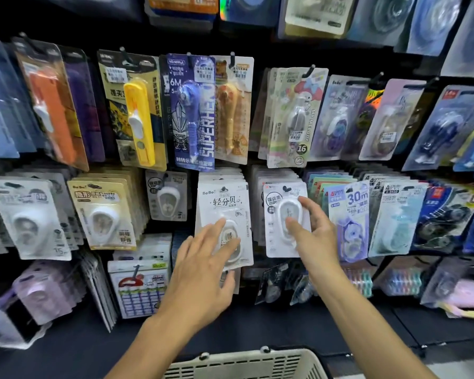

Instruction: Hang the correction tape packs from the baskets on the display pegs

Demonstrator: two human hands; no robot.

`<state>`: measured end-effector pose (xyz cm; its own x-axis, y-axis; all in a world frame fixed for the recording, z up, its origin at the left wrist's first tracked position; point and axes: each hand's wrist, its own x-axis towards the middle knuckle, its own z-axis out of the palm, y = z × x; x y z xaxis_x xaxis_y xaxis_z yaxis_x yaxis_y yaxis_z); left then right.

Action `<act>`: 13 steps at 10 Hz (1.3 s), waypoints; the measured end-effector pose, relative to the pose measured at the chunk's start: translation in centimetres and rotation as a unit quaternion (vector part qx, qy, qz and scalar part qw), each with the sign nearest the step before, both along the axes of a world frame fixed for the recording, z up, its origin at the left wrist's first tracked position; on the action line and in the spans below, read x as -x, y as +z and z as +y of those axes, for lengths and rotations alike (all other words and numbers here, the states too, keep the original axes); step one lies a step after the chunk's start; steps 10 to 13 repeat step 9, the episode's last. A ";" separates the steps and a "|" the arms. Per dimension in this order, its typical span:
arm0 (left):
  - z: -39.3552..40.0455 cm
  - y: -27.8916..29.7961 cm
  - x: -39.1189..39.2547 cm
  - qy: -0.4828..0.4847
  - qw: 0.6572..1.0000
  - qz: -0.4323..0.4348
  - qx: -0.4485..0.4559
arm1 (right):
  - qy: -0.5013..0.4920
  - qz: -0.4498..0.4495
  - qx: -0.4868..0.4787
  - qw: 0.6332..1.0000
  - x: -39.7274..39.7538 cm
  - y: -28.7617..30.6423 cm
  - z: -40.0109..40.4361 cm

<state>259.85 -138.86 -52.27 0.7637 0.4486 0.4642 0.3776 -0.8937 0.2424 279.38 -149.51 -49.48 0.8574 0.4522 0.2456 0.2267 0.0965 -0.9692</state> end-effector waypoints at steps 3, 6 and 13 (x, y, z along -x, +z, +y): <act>0.4 -0.9 -0.9 0.040 0.990 0.093 -0.094 | 0.028 -0.109 0.066 0.991 -0.9 -1.0 0.5; 0.4 -1.2 -1.0 0.047 0.989 0.102 -0.096 | -0.160 -0.290 0.319 0.888 -1.6 -1.9 -5.8; -0.4 0.2 -1.3 0.027 0.992 0.120 -0.025 | -0.077 -0.300 0.343 0.887 -3.4 -0.1 -7.0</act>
